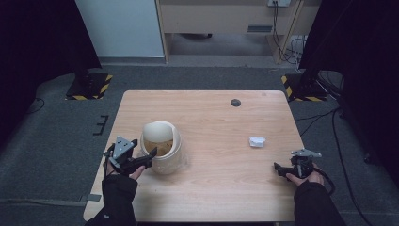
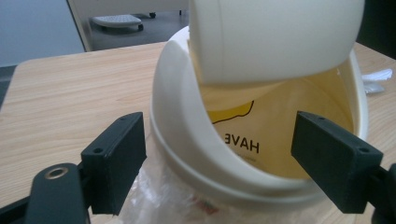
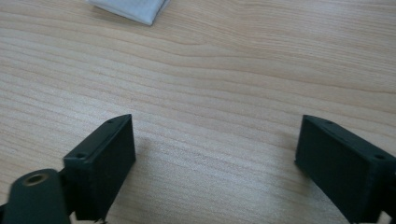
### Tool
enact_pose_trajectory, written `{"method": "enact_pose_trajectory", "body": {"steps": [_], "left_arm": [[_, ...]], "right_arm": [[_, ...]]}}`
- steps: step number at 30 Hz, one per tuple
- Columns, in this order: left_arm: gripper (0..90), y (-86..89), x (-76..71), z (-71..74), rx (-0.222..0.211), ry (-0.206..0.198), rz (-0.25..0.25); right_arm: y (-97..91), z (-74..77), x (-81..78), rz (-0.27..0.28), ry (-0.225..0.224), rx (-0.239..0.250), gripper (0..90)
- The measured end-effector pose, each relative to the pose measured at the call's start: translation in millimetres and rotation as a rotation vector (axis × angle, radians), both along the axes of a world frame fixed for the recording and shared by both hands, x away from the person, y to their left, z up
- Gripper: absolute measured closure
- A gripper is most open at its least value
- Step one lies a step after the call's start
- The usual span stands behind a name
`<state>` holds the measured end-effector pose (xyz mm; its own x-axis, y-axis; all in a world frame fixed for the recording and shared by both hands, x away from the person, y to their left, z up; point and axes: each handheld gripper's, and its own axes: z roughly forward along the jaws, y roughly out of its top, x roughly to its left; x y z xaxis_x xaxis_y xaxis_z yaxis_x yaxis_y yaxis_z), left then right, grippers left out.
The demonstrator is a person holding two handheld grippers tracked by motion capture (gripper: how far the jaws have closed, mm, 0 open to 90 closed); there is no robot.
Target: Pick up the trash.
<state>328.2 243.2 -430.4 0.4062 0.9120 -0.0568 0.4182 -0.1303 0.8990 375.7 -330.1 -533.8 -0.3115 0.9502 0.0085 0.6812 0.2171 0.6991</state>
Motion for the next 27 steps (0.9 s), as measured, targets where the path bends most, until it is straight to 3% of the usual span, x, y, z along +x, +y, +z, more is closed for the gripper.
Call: {"method": "enact_pose_trajectory", "body": {"steps": [5,15,21,24,25,27], "left_arm": [[17.4,9.9,-9.3,0.8,-0.011,-0.007,0.007],[17.3,29.4,-30.7,-8.8,-0.013,0.01,0.009],[16.2,40.7,-29.2,-24.4,0.008,0.103,0.035],[16.2,47.4,-21.6,-40.9,0.053,0.204,0.041],[16.3,47.4,-21.6,-40.9,0.053,0.204,0.041],[16.4,52.2,-17.4,-50.9,0.062,0.256,0.048]], "right_arm": [[-0.4,2.9,0.1,0.003,0.015,-0.002,19.8],[-1.4,14.4,-0.7,0.004,-0.051,-0.004,28.6],[0.2,20.2,0.4,0.03,-0.089,0.007,30.7],[3.6,24.0,2.3,0.049,-0.109,0.022,31.4],[3.6,24.0,2.3,0.049,-0.109,0.022,31.4],[6.3,26.7,5.1,0.067,-0.12,0.029,31.5]]}}
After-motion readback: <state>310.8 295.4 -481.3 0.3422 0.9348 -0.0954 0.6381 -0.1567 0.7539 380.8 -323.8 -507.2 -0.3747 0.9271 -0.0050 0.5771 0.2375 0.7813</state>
